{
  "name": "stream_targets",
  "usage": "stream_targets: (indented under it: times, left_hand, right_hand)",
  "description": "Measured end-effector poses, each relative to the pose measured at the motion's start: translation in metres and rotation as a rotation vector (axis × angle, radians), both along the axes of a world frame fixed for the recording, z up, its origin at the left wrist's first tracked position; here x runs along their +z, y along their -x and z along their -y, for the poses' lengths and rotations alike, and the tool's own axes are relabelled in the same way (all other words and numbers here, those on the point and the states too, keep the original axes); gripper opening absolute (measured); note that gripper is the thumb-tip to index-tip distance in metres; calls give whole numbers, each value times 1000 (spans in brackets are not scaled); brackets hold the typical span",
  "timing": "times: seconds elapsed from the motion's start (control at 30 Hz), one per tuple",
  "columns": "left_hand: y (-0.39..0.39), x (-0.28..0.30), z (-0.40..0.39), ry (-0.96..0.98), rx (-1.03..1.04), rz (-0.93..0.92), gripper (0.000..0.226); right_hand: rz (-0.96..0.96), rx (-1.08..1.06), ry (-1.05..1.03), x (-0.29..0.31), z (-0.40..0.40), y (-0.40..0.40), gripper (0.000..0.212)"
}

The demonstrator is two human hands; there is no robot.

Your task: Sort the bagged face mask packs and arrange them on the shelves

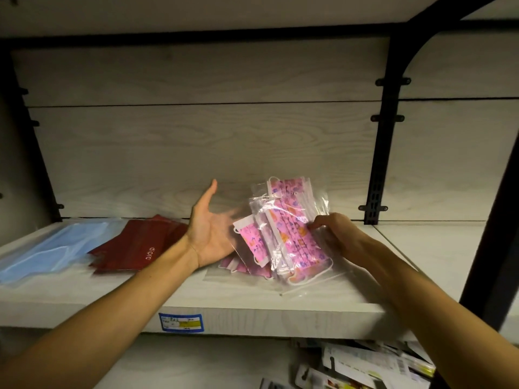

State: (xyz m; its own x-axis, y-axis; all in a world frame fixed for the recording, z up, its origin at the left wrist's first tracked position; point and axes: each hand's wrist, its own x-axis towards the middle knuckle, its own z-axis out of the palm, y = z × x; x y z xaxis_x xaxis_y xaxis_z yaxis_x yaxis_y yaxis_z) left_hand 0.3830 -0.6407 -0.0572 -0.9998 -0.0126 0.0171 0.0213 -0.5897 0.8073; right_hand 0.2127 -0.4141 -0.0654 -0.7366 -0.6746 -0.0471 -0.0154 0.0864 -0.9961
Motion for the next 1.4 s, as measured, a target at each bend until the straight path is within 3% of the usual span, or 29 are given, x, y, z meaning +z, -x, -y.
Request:
stream_targets:
  times: [0.07, 0.13, 0.2, 0.3, 0.43, 0.53, 0.6, 0.7, 0.83, 0.93, 1.0, 1.07, 1.13, 1.17, 1.3, 1.4]
  left_hand:
    - [-2, -5, -4, 20, 89, -29, 76]
    - [-4, -8, -6, 18, 174, -58, 42]
    - [-6, -8, -1, 14, 186, -11, 12]
    - [-10, -5, 9, 60, 185, 132, 26]
    - [-13, 3, 19, 132, 219, 183, 41]
    - [-12, 10, 20, 170, 62, 113, 71]
    - [-11, 16, 19, 224, -19, 59, 82]
    - [-9, 28, 12, 243, 17, 46, 89]
    - [-4, 36, 3, 188, 28, 54, 100]
    - [5, 36, 10, 47, 197, 51, 99]
    - [10, 28, 19, 141, 451, 137, 83]
    - [7, 13, 17, 519, 593, 246, 57]
    - [2, -9, 16, 1043, 585, 275, 33]
    - [-2, -18, 14, 1242, 536, 259, 33]
    - [-10, -22, 8, 1611, 381, 316, 87]
    - [-9, -16, 13, 1721, 253, 325, 80]
  right_hand:
    - [-21, -32, 85, 0, -2, -1, 38]
    - [-20, -75, 164, 0, -6, 1, 23]
    - [-78, -92, 159, 3, -11, 6, 21]
    - [-283, -27, -36, 17, -11, 10, 36]
    - [-614, 109, -276, 47, 2, -1, 15]
    - [-841, 158, -336, 66, 15, -17, 17]
    - [-938, 144, -329, 73, 24, -27, 16]
    - [-1048, 169, -344, 77, 35, -33, 17]
    - [-1084, 154, -389, 77, 35, -27, 37]
    - [-1009, 28, -301, 75, 24, -10, 38]
    - [-915, -77, -241, 73, 15, 4, 24]
    - [-732, -174, -154, 71, 7, 16, 22]
    - [-491, -276, -33, 67, -1, 23, 14]
    - [-376, -331, 24, 64, -5, 26, 8]
    - [23, -425, 111, 50, -19, 27, 9]
    - [166, -395, 124, 30, -27, 23, 10]
